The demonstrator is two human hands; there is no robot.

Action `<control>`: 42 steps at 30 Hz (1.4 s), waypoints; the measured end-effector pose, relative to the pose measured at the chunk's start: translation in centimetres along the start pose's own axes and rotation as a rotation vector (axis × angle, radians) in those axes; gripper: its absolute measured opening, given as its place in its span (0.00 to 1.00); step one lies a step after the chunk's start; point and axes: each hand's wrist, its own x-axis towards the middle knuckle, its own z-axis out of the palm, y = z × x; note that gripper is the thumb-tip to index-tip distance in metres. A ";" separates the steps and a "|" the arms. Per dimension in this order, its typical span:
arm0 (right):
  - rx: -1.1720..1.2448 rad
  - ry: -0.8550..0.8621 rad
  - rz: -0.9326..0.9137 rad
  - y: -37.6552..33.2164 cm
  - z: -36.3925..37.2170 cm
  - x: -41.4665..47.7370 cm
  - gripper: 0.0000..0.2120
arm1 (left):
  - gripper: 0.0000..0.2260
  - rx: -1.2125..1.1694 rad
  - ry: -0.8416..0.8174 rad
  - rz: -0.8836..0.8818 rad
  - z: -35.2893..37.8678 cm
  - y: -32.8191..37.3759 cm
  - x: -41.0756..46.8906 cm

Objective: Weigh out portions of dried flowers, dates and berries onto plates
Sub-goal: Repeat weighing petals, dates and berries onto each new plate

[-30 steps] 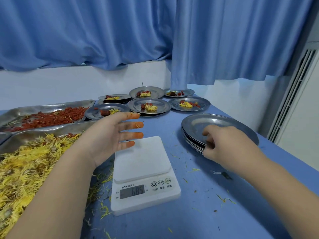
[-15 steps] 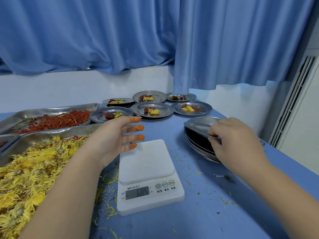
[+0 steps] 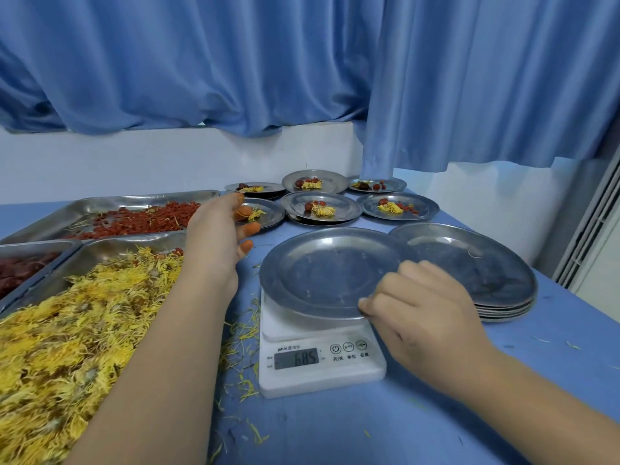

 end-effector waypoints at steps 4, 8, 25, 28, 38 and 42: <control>0.015 -0.053 -0.013 -0.8 0.8 -0.3 0.12 | 0.10 0.010 -0.006 0.015 0.1 -0.2 0.1; 0.026 -0.061 -0.004 -1.0 1.3 -0.5 0.11 | 0.10 0.017 -0.006 0.018 0.0 -0.2 0.3; 0.252 -0.274 0.012 -1.6 0.1 -0.4 0.03 | 0.11 0.057 0.018 0.010 0.1 -0.4 0.4; 0.406 -0.335 0.098 -0.4 -1.1 0.0 0.06 | 0.10 0.070 0.014 0.012 0.0 -0.4 0.3; 0.401 -0.797 0.211 1.2 -1.9 -0.9 0.10 | 0.10 0.105 -0.041 -0.015 0.5 -0.5 0.0; 0.346 -0.759 0.274 0.4 -1.7 -1.3 0.13 | 0.10 0.130 -0.052 -0.008 0.5 -0.6 -0.1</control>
